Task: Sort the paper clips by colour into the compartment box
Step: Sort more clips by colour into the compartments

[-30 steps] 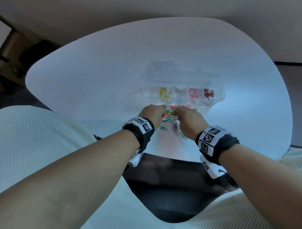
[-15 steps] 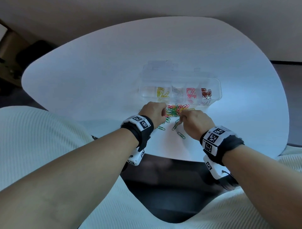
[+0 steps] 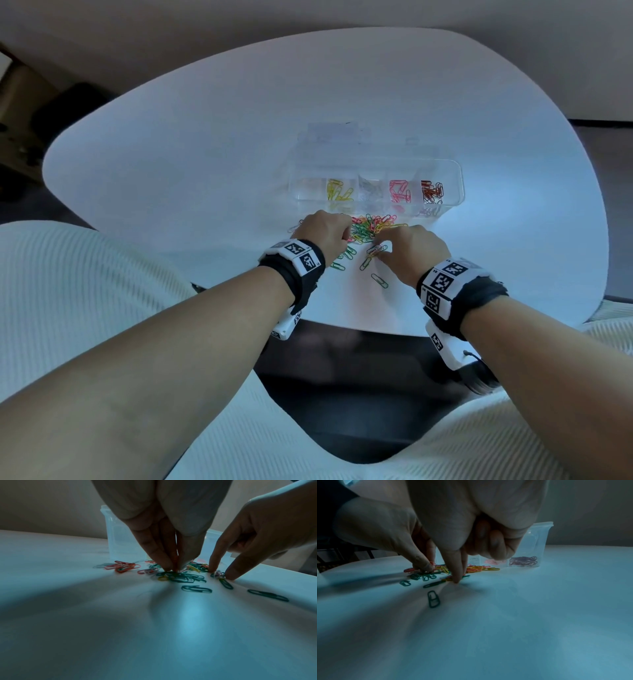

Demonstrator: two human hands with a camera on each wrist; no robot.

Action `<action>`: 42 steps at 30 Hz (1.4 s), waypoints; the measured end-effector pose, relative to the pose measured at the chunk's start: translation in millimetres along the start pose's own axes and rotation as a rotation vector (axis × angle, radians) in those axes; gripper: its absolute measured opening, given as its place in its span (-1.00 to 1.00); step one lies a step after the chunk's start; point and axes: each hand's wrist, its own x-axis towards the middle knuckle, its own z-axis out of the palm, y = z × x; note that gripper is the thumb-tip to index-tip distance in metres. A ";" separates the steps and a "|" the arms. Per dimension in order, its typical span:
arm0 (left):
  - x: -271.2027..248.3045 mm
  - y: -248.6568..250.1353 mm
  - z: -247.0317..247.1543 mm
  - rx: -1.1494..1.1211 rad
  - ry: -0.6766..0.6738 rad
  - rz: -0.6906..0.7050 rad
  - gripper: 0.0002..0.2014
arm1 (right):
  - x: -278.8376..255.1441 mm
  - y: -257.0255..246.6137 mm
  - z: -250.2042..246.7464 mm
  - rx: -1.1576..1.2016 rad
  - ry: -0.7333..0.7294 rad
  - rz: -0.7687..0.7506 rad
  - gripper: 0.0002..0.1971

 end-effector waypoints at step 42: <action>-4.2 15.9 -27.9 -1.239 -0.259 -0.327 -0.71 | -0.7 1.2 -40.4 1.815 -0.277 0.381 -0.78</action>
